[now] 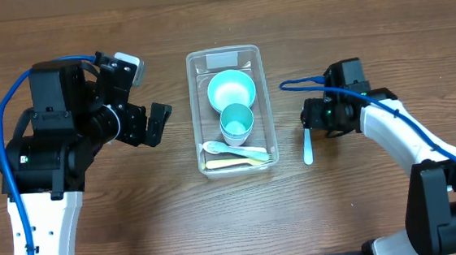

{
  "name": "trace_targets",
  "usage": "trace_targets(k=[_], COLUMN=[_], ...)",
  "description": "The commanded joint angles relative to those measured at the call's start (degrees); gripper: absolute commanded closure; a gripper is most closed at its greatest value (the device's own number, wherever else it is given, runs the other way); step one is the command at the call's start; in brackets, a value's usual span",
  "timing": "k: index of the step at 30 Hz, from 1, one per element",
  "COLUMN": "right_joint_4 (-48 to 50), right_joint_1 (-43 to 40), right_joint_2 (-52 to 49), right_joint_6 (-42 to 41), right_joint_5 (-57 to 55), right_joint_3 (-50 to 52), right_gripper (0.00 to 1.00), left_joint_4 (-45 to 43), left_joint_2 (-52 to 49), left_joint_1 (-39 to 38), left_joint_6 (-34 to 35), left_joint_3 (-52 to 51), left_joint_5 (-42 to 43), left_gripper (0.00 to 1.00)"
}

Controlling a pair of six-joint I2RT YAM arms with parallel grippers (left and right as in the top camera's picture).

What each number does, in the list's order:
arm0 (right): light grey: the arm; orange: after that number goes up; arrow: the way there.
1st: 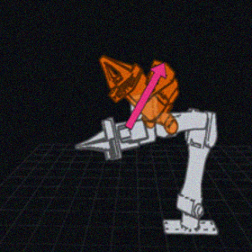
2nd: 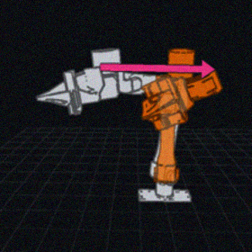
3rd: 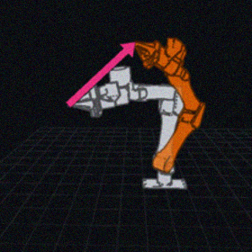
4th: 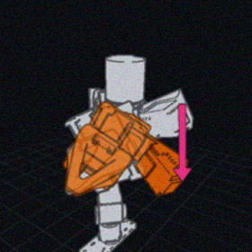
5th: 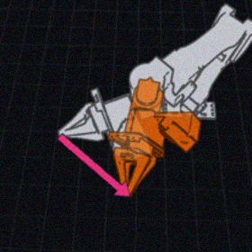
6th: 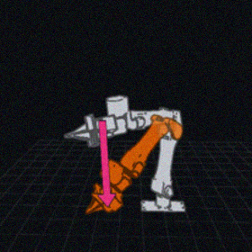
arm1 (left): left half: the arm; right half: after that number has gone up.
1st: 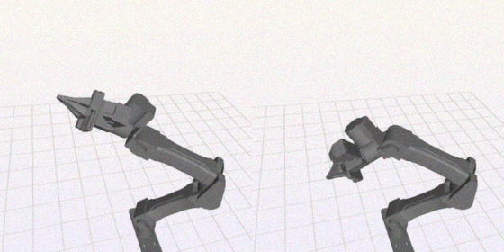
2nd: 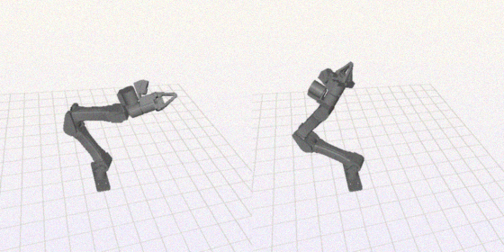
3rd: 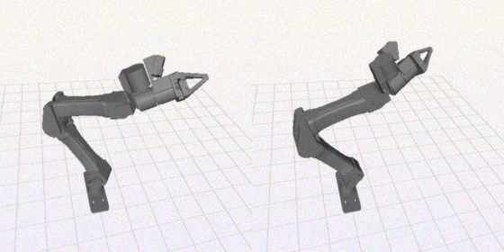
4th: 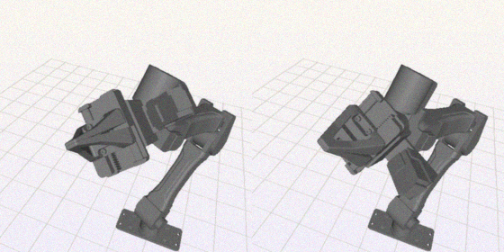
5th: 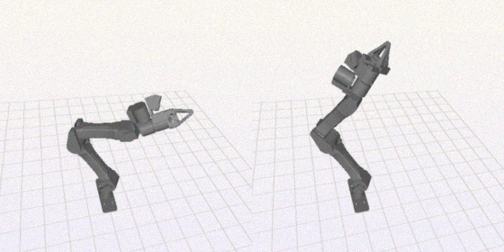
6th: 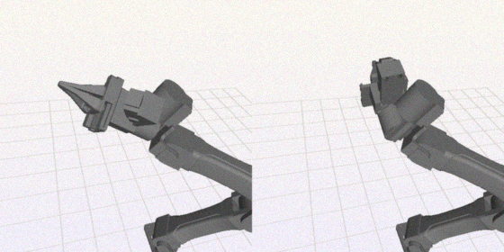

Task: Pack container
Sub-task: 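Grasp the last light blue fork with the right gripper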

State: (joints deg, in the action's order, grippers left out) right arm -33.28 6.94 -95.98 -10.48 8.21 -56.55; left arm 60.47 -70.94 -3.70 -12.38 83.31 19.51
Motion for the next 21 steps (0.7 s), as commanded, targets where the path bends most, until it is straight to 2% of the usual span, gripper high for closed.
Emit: trace_targets(k=[1, 6, 12, 21], right_joint_4=[2.8, 6.0, 8.7, 6.8], right_joint_1=[2.1, 3.6, 3.6, 7.2], right_joint_2=[-1.3, -4.7, -7.0, -7.0], right_joint_6=[-1.4, -3.4, -4.6, -4.6], right_joint_5=[-3.8, -7.1, -8.5, -18.0], right_joint_3=[1.2, 1.2, 1.2, 1.2], right_gripper=[0.35, 0.36, 0.42, 0.42], left_joint_4=[0.0, 0.0, 0.0, 0.0], left_joint_2=[0.1, 0.1, 0.1, 0.1], left_joint_1=[0.3, 0.3, 0.3, 0.3], left_joint_6=[-0.9, -0.9, -0.9, -0.9], left_joint_3=[1.2, 1.2, 1.2, 1.2], left_joint_5=[0.4, 0.4, 0.4, 0.4], left_gripper=[0.00, 0.00, 0.00, 0.00])
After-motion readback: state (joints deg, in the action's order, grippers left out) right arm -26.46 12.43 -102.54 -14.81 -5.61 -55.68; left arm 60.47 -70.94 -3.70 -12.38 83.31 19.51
